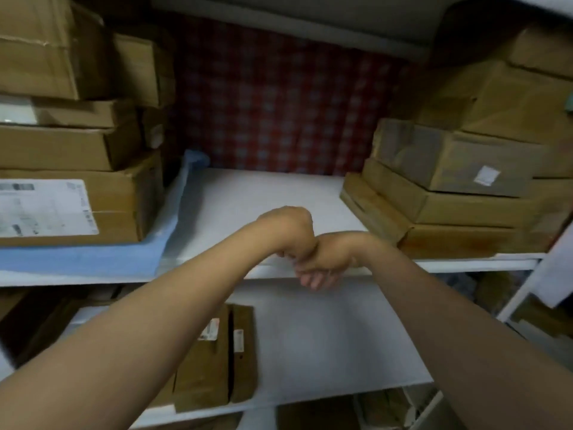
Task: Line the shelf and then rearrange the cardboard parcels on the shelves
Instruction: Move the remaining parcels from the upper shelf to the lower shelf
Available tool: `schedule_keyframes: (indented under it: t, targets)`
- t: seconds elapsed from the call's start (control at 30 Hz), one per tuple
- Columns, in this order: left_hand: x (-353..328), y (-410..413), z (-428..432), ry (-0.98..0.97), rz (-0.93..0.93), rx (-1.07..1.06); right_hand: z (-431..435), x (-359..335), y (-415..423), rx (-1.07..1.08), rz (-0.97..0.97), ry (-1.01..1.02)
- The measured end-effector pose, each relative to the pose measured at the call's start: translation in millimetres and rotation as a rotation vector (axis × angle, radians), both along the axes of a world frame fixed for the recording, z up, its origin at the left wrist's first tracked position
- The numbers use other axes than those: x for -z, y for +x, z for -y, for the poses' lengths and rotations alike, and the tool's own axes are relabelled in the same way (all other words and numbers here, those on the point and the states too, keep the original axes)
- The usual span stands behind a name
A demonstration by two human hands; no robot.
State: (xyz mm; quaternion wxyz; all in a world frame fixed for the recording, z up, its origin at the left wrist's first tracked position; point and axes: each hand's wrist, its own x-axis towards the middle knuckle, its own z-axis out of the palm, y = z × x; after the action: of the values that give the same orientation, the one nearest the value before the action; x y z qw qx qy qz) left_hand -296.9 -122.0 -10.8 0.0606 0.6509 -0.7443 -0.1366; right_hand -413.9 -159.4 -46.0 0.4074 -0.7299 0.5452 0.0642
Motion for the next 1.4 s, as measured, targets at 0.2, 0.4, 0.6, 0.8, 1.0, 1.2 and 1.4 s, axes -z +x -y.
schedule_keyframes:
  t: [0.2,0.4,0.6,0.8,1.0,1.2,1.4]
  targets:
    - [-48.9,-75.1,47.2,-0.411,-0.64,-0.032,6.7,-88.9,-94.0,0.371,0.134,-0.346]
    - [-99.7,-148.4,78.8,-0.414,-0.985,-0.004,18.6,-151.7,-174.5,1.029,0.663,-1.2]
    - [-146.6,-190.7,95.4,-0.455,-1.035,0.076,51.9,-186.7,-247.3,1.269,0.753,-1.291]
    - [-168.6,-226.3,116.9,-0.471,-1.07,0.13,72.8,-203.3,-276.2,1.157,0.805,-1.285]
    - [-176.5,-237.7,138.4,-0.414,-1.128,0.127,94.7,-216.4,-280.7,1.093,0.902,-1.226]
    - [-183.9,-236.0,154.1,-0.346,-1.186,0.098,107.5,-234.5,-285.7,1.203,0.631,-1.265]
    - [-190.2,-237.9,158.0,-0.375,-1.216,0.114,116.7,-244.8,-286.8,1.203,0.658,-1.214]
